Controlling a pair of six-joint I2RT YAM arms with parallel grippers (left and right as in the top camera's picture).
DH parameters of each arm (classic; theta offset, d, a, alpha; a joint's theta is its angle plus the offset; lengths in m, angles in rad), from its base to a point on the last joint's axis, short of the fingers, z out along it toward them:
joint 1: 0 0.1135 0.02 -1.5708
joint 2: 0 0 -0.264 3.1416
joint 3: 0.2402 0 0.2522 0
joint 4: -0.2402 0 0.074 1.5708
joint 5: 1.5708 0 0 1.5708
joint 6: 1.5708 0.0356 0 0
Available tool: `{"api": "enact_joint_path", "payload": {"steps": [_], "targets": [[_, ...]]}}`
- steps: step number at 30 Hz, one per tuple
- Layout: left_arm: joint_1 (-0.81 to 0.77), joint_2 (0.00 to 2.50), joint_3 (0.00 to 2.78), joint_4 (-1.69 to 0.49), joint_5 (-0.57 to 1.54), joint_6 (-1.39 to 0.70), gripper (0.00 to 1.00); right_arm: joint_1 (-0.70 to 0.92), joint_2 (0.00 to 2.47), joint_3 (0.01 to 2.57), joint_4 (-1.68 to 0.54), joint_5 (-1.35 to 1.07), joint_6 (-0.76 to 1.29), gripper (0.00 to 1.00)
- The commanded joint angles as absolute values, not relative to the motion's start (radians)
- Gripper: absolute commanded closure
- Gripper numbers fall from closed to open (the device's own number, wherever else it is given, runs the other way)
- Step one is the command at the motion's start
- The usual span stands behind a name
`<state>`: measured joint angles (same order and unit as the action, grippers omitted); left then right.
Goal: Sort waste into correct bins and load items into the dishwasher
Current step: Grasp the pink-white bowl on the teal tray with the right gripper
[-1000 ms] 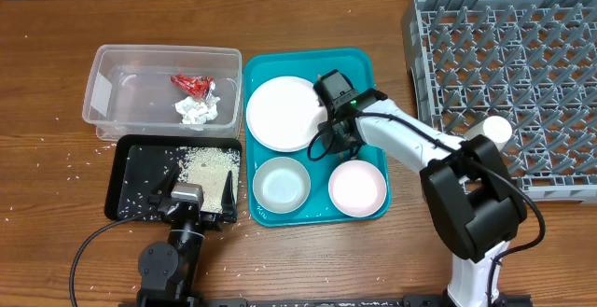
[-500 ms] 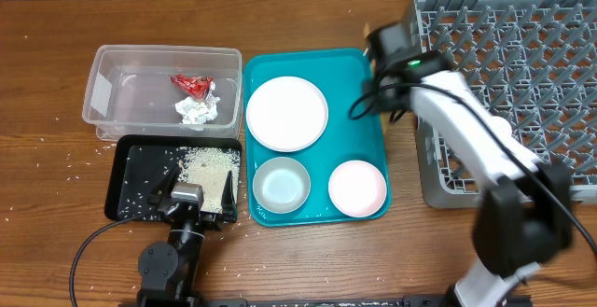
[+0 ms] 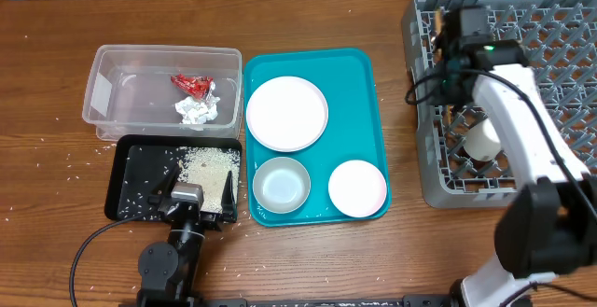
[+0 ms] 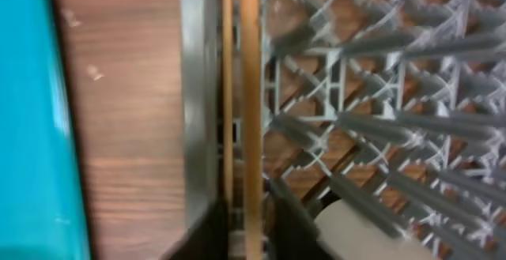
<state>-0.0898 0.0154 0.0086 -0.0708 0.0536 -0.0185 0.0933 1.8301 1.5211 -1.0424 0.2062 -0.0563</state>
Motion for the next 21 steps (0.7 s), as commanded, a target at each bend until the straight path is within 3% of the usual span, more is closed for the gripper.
{"api": "enact_joint_path", "payload": {"steps": [1,5,12,21], "targets": [[-0.083,0.004,0.005,-0.072,0.068,-0.003,0.0,0.115,1.858,1.505,-1.051,0.294,-0.044,0.71],[-0.083,0.004,0.005,-0.072,0.068,-0.003,0.0,0.159,1.814,1.562,-1.116,0.185,0.012,0.67],[-0.083,0.004,0.005,-0.072,0.068,-0.003,0.0,0.241,1.628,1.586,-1.175,-0.221,0.011,0.66],[-0.083,0.004,0.005,-0.072,0.068,-0.003,0.0,0.371,1.554,1.518,-1.34,-0.255,0.028,0.67]]}}
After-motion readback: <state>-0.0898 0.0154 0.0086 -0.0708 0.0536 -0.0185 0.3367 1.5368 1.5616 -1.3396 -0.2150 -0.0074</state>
